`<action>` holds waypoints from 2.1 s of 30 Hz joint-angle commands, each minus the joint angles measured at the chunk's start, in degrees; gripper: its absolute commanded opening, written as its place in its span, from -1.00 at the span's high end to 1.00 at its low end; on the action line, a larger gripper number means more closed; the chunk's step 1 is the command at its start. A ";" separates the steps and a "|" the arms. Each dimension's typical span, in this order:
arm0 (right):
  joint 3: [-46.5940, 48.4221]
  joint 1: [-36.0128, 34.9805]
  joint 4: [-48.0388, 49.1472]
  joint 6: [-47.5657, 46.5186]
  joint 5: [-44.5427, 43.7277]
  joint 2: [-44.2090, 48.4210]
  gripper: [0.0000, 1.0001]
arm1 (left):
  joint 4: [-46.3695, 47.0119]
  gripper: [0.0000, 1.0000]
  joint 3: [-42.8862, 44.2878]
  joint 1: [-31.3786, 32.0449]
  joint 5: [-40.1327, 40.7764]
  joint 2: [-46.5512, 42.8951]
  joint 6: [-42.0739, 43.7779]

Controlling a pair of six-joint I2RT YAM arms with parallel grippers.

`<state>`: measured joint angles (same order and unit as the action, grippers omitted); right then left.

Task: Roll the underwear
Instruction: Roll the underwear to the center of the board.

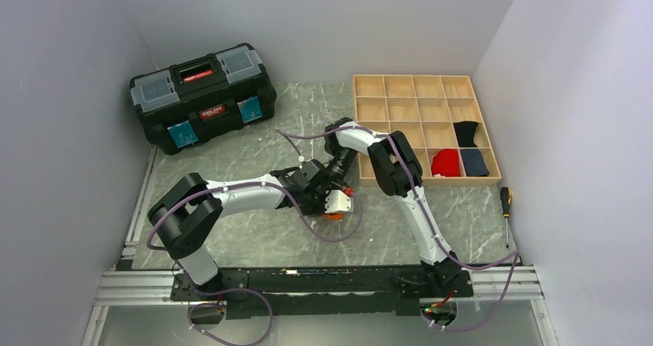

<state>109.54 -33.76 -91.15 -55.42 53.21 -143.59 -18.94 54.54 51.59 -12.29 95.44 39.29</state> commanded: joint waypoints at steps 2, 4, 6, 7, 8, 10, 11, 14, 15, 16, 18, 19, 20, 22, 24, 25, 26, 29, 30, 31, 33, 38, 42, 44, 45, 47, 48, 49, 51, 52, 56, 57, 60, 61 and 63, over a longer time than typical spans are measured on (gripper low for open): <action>-1.87 -0.83 7.54 -2.42 -7.13 -1.62 0.80 | -1.55 0.80 2.40 0.27 -6.62 2.86 -2.07; -1.79 -0.83 7.55 -2.26 -7.29 -1.51 0.78 | -2.09 0.86 2.97 0.28 -7.47 3.51 -2.57; -1.79 -0.78 7.53 -2.17 -7.39 -1.36 0.77 | -2.58 0.91 3.18 0.31 -8.49 3.86 -3.59; -1.74 -0.78 7.57 -2.08 -7.46 -1.30 0.76 | -2.56 0.94 3.13 0.39 -8.97 3.90 -4.20; -1.70 -0.76 7.51 -2.00 -7.64 -1.16 0.75 | -2.49 0.96 2.98 0.37 -9.33 3.80 -5.01; -1.76 -0.78 7.59 -1.89 -7.84 -0.95 0.74 | -2.12 1.00 2.48 0.39 -10.65 3.74 -7.03; -1.90 -0.80 7.63 -1.89 -7.92 -0.74 0.74 | -1.89 1.00 2.29 0.38 -10.95 3.89 -7.83; -2.28 -0.83 7.57 -1.90 -8.68 -0.62 0.74 | -0.20 1.00 1.55 0.40 -11.44 4.70 -9.55; -2.37 -0.79 7.56 -1.89 -9.07 -0.75 0.74 | 0.57 1.00 1.28 0.37 -11.50 5.06 -10.07; -2.33 -0.73 7.38 -1.95 -9.35 -0.85 0.75 | 1.25 1.00 1.02 0.35 -11.63 5.41 -10.67; -2.31 -0.78 6.87 -2.06 -9.96 -1.07 0.75 | 2.43 1.00 1.04 0.39 -12.15 6.32 -11.94; -2.35 -0.78 6.85 -2.14 -10.36 -1.06 0.75 | 2.92 1.00 1.06 0.38 -12.37 6.60 -12.56; -2.46 -0.78 6.86 -2.07 -10.61 -0.93 0.75 | 3.42 1.00 1.00 0.35 -12.48 6.87 -13.14; -2.62 -0.77 6.76 -2.06 -11.28 -0.89 0.75 | 4.26 1.00 0.85 0.35 -12.28 7.16 -14.17; -2.85 -0.77 6.87 -1.95 -11.68 -0.72 0.74 | 4.80 1.00 0.53 0.40 -12.07 7.37 -14.91; -3.03 -0.71 7.08 -1.83 -11.78 -0.53 0.72 | 4.94 1.00 0.24 0.42 -12.07 7.50 -15.14; -3.22 -0.74 7.21 -1.69 -11.88 -0.36 0.69 | 4.94 1.00 0.02 0.38 -12.12 7.63 -15.24; -3.89 -0.52 8.71 -0.43 -11.93 0.45 0.58 | 4.49 1.00 -0.25 0.41 -12.77 8.64 -15.09; -4.09 -0.34 9.18 0.01 -11.80 0.87 0.53 | 4.14 1.00 -0.11 0.33 -13.12 9.08 -14.79; -4.40 -0.04 9.38 0.26 -11.41 1.38 0.45 | 3.91 1.00 0.05 0.27 -13.33 9.44 -14.61; -5.12 0.47 9.87 0.58 -11.03 2.90 0.32 | 3.73 1.00 0.45 0.31 -13.69 9.92 -14.53; -5.87 2.06 10.78 1.54 -10.92 5.65 0.12 | 2.89 1.00 1.19 0.28 -13.44 11.51 -13.82; -2.97 3.36 9.11 1.68 -10.43 5.50 0.05 | 2.02 1.00 1.91 0.27 -13.34 12.60 -13.59; -1.58 3.95 8.73 1.92 -10.75 5.43 0.00 | 2.14 1.00 1.88 0.26 -13.29 12.58 -13.61; -0.88 4.09 8.50 1.97 -10.96 5.43 -0.02 | 2.11 1.00 1.95 0.26 -13.28 12.61 -13.57; 0.60 4.58 7.96 2.08 -10.94 5.30 -0.04 | 1.86 1.00 2.18 0.26 -13.37 12.93 -13.53; 1.39 4.77 7.52 2.04 -10.89 5.15 -0.05 | 1.56 1.00 2.32 0.28 -13.45 13.18 -13.46; 2.11 4.94 7.11 1.99 -10.85 4.94 -0.06 | 1.47 1.00 2.46 0.33 -13.53 13.31 -13.45; 3.13 5.22 6.73 1.98 -10.97 4.60 -0.08 | 1.36 1.00 2.57 0.31 -13.62 13.38 -13.45; 3.47 5.34 6.75 1.96 -11.08 4.55 -0.10 | 1.28 1.00 2.59 0.36 -13.59 13.48 -13.40; 4.70 5.79 6.44 2.05 -11.09 4.29 -0.12 | 1.23 1.00 2.65 0.35 -13.64 13.58 -13.36; 5.09 5.87 6.35 2.07 -11.13 4.28 -0.12 | 1.16 1.00 2.72 0.39 -13.67 13.70 -13.36; 6.58 6.32 6.26 2.29 -11.32 4.49 -0.12 | 0.87 1.00 2.94 0.46 -13.74 13.90 -13.22; 7.15 6.62 6.25 2.47 -11.63 4.58 -0.12 | 0.76 1.00 3.08 0.44 -13.72 14.04 -13.27; 8.10 7.17 6.04 2.50 -12.21 5.05 -0.12 | 0.73 1.00 3.12 0.44 -13.72 14.20 -13.27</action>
<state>114.19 -27.97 -88.23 -51.44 42.61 -139.31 -13.78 60.45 50.59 -25.17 103.50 25.80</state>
